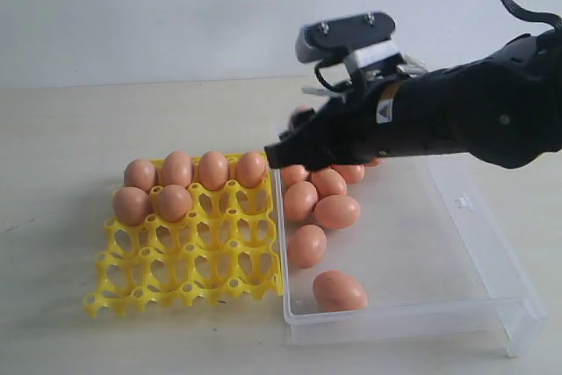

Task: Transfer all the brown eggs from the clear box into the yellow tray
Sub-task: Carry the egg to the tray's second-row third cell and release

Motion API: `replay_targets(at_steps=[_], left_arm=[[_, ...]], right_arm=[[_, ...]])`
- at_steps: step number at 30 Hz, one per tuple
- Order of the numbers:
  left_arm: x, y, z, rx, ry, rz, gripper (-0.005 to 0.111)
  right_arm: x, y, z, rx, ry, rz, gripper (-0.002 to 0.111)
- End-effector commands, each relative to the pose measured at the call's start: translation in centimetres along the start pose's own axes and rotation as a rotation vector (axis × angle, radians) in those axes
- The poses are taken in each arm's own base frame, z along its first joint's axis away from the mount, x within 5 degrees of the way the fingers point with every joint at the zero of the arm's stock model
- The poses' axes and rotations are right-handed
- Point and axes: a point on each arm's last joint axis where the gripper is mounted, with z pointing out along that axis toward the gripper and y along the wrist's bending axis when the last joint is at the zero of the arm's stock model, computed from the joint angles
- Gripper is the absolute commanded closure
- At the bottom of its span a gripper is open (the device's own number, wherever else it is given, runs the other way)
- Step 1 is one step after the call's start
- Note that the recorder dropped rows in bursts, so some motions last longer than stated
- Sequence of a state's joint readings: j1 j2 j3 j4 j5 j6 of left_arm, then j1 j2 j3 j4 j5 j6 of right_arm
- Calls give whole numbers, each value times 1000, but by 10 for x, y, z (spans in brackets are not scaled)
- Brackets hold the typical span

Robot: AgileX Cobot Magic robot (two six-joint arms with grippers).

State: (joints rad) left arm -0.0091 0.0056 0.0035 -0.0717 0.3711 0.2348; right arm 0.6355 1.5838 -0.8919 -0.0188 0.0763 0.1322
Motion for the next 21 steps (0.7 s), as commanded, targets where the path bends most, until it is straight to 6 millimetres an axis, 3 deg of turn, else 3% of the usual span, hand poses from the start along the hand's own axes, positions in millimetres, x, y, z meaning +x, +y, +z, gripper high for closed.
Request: replay_targets(at_steps=[1, 7, 16, 21], left_arm=[[-2, 0, -1, -1, -17, -1, 107], [-2, 0, -1, -1, -17, -1, 107], [-2, 0, -1, -1, -17, -1, 107], [-2, 0, -1, -1, -17, -1, 107]], right_arm=[[-21, 22, 8, -83, -314, -122, 108], [-12, 38, 42, -224, -484, -156, 108], [27, 38, 92, -306, -452, -12, 108], [35, 39, 114, -332, -413, 110, 108]])
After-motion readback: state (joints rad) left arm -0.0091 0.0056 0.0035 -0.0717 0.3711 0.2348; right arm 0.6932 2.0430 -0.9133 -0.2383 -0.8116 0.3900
